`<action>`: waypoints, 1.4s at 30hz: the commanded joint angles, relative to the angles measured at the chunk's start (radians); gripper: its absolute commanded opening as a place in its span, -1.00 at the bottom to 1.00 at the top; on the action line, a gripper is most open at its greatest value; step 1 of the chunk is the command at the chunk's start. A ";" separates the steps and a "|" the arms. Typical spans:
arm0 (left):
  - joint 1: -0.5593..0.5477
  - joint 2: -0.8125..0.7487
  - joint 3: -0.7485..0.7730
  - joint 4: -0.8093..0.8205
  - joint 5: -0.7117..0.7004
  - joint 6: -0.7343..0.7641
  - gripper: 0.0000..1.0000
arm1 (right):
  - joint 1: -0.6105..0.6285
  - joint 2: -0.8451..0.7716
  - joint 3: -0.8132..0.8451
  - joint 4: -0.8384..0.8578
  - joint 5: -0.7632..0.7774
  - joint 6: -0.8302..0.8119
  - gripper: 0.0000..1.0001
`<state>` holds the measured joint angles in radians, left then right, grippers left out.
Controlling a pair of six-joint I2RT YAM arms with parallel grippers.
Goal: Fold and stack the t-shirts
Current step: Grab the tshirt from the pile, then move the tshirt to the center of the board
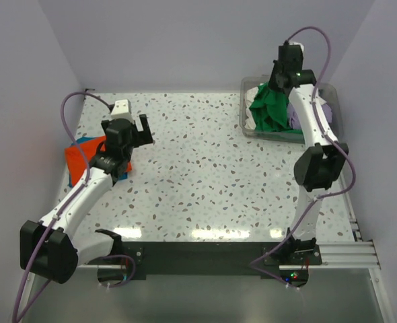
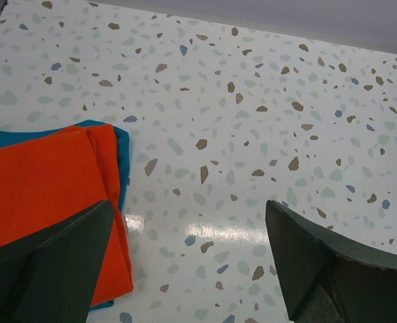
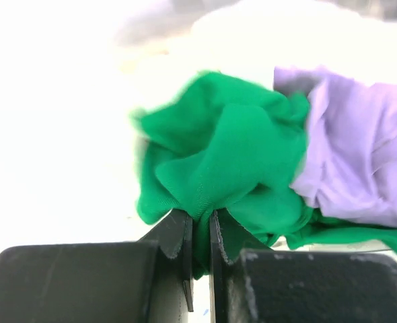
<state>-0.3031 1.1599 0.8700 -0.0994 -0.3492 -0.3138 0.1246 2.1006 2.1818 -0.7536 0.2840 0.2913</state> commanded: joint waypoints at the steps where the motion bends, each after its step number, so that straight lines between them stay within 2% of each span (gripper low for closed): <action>1: 0.007 -0.016 -0.014 0.009 -0.013 -0.031 1.00 | 0.013 -0.197 0.041 0.069 -0.118 -0.011 -1.00; 4: 0.006 -0.017 -0.023 0.013 -0.010 -0.037 1.00 | 0.046 -0.298 0.053 0.109 -0.195 -0.029 -1.00; 11: 0.007 -0.022 -0.022 0.026 -0.005 -0.027 1.00 | 0.199 -0.355 0.220 0.167 -0.357 -0.054 -1.00; 17: 0.007 -0.031 -0.020 0.027 -0.004 -0.039 1.00 | 0.280 -0.370 0.306 0.337 -0.575 0.092 -1.00; 23: 0.007 -0.063 -0.032 0.018 -0.023 -0.053 1.00 | 0.317 -0.370 0.377 0.462 -0.689 0.230 -1.00; 27: 0.005 -0.074 -0.037 0.015 -0.037 -0.054 1.00 | 0.320 -0.430 0.279 0.487 -0.675 0.211 -1.00; 30: 0.006 -0.072 -0.039 0.007 -0.037 -0.057 1.00 | 0.320 -0.487 0.109 0.445 -0.557 0.162 -1.00; 33: 0.007 -0.063 -0.043 -0.017 -0.040 -0.073 1.00 | 0.320 -0.524 -0.138 0.372 -0.406 0.148 -0.94; 36: 0.007 -0.045 -0.054 -0.052 -0.046 -0.094 1.00 | 0.319 -0.537 -0.513 0.271 -0.232 0.182 -0.13; 37: 0.007 -0.034 -0.057 -0.063 -0.047 -0.099 1.00 | 0.319 -0.536 -0.580 0.225 -0.195 0.190 0.22; 40: 0.007 -0.032 -0.077 -0.085 -0.042 -0.111 1.00 | 0.319 -0.559 -0.824 0.223 -0.158 0.209 0.42; 42: 0.007 -0.031 -0.091 -0.085 -0.034 -0.114 1.00 | 0.319 -0.597 -0.943 0.238 -0.178 0.223 0.44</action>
<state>-0.3031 1.1297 0.7982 -0.1642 -0.3717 -0.4011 0.4423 1.5711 1.3472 -0.4461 0.0246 0.4839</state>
